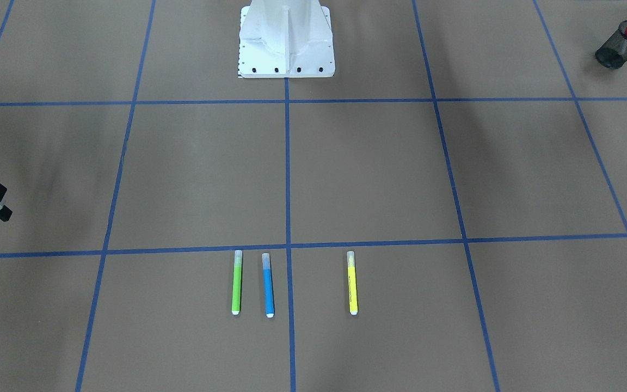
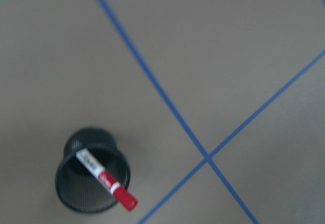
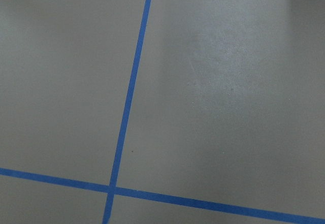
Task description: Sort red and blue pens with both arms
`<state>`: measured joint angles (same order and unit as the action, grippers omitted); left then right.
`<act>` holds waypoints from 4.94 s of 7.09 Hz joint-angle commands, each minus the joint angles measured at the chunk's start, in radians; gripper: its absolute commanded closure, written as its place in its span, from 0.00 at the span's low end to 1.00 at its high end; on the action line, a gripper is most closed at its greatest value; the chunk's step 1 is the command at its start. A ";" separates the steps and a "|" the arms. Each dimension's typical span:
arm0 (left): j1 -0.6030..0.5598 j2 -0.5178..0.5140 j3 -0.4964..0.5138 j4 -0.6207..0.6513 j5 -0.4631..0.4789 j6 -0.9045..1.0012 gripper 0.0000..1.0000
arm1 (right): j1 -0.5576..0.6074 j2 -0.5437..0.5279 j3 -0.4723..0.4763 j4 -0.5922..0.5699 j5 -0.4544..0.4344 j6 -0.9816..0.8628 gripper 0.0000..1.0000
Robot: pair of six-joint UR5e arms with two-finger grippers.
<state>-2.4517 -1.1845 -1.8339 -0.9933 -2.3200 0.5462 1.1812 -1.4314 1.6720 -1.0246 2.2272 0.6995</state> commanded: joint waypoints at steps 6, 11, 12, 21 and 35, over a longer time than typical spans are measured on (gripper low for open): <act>0.832 -0.326 0.028 -0.482 -0.036 -0.617 0.00 | 0.000 -0.007 -0.041 0.001 -0.004 0.026 0.00; 0.967 -0.523 0.242 -0.715 -0.036 -0.735 0.00 | -0.188 0.239 -0.057 -0.008 -0.108 0.116 0.01; 0.968 -0.521 0.240 -0.717 -0.038 -0.735 0.00 | -0.237 0.305 -0.069 -0.073 -0.194 0.142 0.01; 0.968 -0.512 0.251 -0.716 -0.038 -0.724 0.00 | -0.456 0.842 -0.587 -0.265 -0.408 0.460 0.03; 0.968 -0.509 0.265 -0.717 -0.038 -0.723 0.00 | -0.540 0.816 -0.627 -0.203 -0.443 0.456 0.60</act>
<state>-1.4839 -1.6935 -1.5698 -1.7104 -2.3577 -0.1753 0.6413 -0.6164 1.0452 -1.2285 1.7840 1.1556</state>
